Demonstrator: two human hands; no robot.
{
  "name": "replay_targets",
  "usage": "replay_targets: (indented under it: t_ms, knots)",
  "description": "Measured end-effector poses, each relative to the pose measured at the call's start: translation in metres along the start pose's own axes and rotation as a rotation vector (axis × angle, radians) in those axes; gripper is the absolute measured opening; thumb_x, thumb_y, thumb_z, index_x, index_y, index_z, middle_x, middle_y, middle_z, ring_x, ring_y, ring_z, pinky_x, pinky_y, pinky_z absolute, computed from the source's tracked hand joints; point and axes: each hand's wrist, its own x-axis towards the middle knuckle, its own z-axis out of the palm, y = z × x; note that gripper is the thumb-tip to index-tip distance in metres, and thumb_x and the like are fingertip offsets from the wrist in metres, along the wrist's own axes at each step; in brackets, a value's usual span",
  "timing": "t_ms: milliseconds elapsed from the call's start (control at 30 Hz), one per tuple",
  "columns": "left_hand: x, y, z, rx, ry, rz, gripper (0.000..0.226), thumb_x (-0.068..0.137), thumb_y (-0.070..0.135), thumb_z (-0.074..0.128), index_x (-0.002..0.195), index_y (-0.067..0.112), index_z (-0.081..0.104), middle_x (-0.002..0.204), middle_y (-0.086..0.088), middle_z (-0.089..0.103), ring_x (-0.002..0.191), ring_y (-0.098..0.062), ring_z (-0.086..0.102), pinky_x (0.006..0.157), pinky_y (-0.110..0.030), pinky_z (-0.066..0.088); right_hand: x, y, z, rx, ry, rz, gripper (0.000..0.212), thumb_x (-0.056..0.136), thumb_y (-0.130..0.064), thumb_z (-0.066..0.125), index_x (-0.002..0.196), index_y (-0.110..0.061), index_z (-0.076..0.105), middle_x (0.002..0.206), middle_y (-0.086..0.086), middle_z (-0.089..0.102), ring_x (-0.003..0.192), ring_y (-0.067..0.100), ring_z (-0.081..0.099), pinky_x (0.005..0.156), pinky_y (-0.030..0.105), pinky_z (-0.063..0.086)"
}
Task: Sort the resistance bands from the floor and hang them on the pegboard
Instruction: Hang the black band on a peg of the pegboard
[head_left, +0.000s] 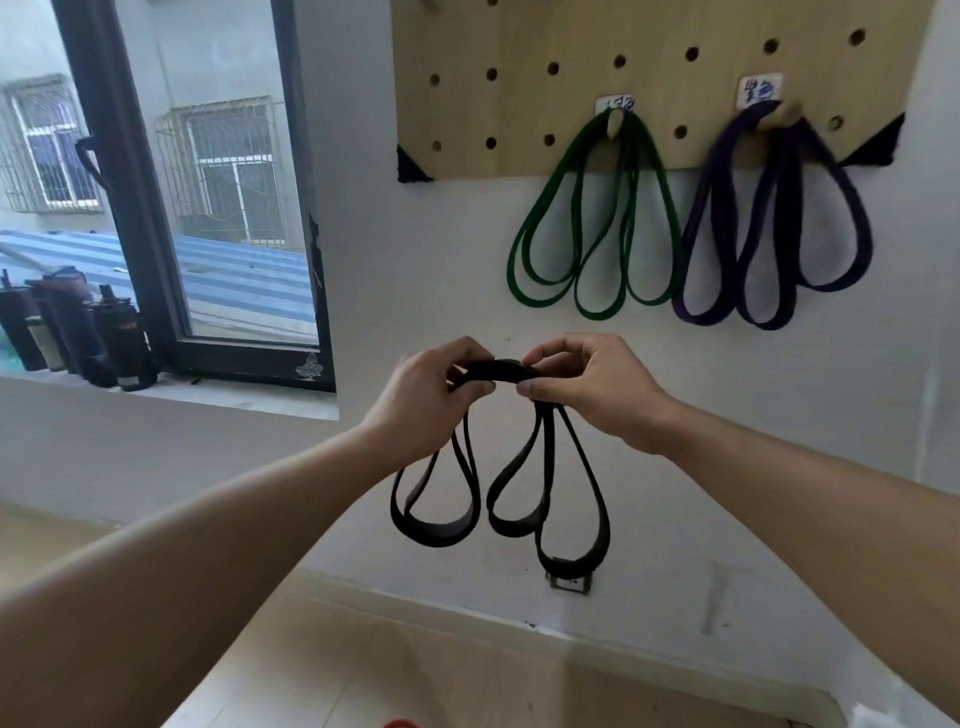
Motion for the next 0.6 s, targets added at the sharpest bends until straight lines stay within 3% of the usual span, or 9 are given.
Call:
replay_targets:
  t_ms: [133,267,433,600]
  knots:
    - [0.029,0.007,-0.003,0.007,-0.041,0.025,0.010,0.095,0.026,0.069,0.102,0.032,0.070,0.093,0.015,0.072,0.087,-0.002,0.065,0.071,-0.020,0.046,0.020,-0.010,-0.021,-0.016,0.005,0.031,0.025,0.082,-0.008,0.086,0.104,-0.015,0.076,0.095,0.000,0.081,0.090,0.015,0.078,0.093,0.033,0.060]
    - [0.062,0.025,-0.008,-0.017,-0.008,0.079,0.011,0.097,0.024,0.066,0.105,0.030,0.070,0.094,0.018,0.070,0.085,0.006,0.061,0.066,-0.014,0.040,0.040,-0.030,-0.043,-0.041,0.047,-0.012,0.023,0.082,-0.009,0.085,0.101,-0.016,0.074,0.095,0.001,0.080,0.090,0.013,0.077,0.085,0.025,0.059]
    - [0.099,0.052,-0.007,-0.104,0.085,0.139,0.019,0.101,0.016,0.058,0.116,0.027,0.063,0.107,0.007,0.068,0.091,-0.009,0.064,0.075,-0.026,0.054,0.062,-0.059,-0.070,-0.125,0.087,-0.062,0.028,0.079,-0.010,0.087,0.099,-0.017,0.068,0.097,0.002,0.078,0.089,0.013,0.075,0.078,0.024,0.057]
    - [0.130,0.073,-0.010,-0.078,0.051,0.232,0.023,0.098,0.016,0.062,0.119,0.025,0.068,0.110,0.011,0.068,0.099,0.005,0.058,0.076,-0.006,0.042,0.076,-0.075,-0.090,-0.116,0.119,-0.057,0.031,0.079,-0.018,0.088,0.098,-0.017,0.064,0.100,0.006,0.077,0.094,0.018,0.075,0.085,0.033,0.060]
